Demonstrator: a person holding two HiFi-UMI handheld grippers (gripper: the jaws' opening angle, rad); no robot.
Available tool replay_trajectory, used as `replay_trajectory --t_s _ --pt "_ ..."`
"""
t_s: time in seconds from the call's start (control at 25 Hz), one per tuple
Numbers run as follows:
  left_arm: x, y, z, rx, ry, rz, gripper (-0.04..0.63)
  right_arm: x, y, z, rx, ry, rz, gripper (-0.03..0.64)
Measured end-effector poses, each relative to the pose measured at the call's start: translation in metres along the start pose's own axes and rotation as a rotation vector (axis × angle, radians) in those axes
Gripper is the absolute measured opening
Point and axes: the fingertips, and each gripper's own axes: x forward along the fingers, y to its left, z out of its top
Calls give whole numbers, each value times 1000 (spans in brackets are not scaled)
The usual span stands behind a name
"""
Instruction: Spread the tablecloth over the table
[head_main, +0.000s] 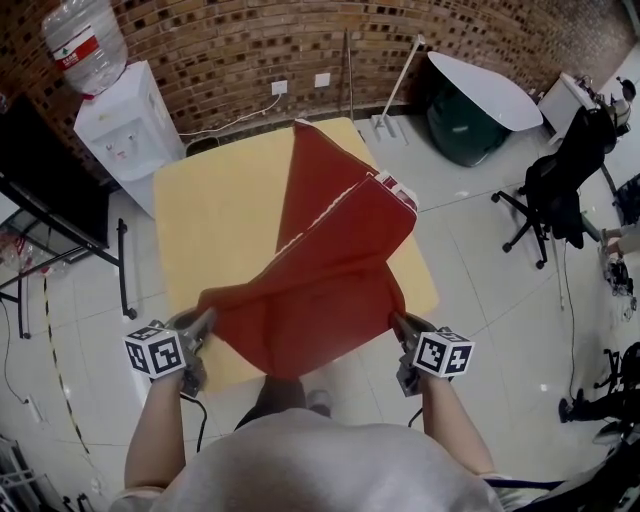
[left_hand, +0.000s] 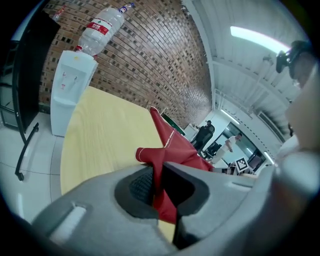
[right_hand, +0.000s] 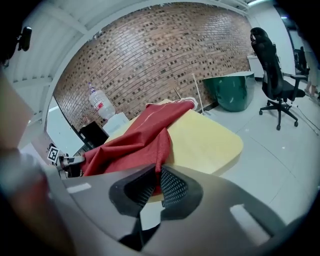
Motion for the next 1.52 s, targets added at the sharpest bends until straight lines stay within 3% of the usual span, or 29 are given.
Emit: replay_trajectory --t_s 0.12,0.4,0.76,1.08,1.52 --pt "-5 -6 3 5 -22 4 20 -6 10 5 -3 -13 35 15" --pt "-21 -44 2 100 -60 46 18 -37 36 21 -53 -57 123 15" --pt "-34 -92 31 143 -142 -4 18 -53 72 93 -120 -145 178 15" --pt "-26 -92 117 173 -231 -73 18 -20 124 204 -236 -230 192 15" --pt "-14 -47 286 283 -304 -90 18 63 202 353 -341 -316 184 15"
